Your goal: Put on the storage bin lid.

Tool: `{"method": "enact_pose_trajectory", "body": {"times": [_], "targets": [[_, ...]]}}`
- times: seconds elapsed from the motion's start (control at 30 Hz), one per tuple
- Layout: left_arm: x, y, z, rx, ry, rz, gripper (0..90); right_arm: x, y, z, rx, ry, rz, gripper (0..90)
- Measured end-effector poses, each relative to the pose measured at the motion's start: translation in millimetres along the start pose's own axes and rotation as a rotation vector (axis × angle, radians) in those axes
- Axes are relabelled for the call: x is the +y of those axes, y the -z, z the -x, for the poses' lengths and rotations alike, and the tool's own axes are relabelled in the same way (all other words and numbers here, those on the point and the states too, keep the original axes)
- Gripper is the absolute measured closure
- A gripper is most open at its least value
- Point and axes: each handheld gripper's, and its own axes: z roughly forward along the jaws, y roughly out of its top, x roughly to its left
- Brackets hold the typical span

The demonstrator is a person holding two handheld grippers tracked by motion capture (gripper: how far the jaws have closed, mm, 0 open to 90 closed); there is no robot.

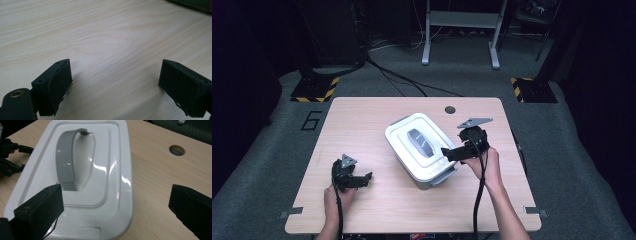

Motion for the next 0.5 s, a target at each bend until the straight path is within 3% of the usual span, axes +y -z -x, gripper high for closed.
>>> {"method": "enact_pose_trajectory", "body": {"times": [0.13,0.3,0.5], "targets": [[0.1,0.3,-0.3,-0.001,-0.006,-0.004,11.0,-8.9,5.0,9.5,-0.016,-0.028,0.007,0.0],[0.1,0.3,-0.3,-0.001,-0.005,-0.004,11.0,-32.8,17.4,29.7,-0.060,-0.101,0.009,0.0],[0.1,0.3,-0.3,-0.002,-0.005,-0.004,11.0,-61.5,21.7,48.3,-0.111,-0.145,-0.015,0.0]]}}
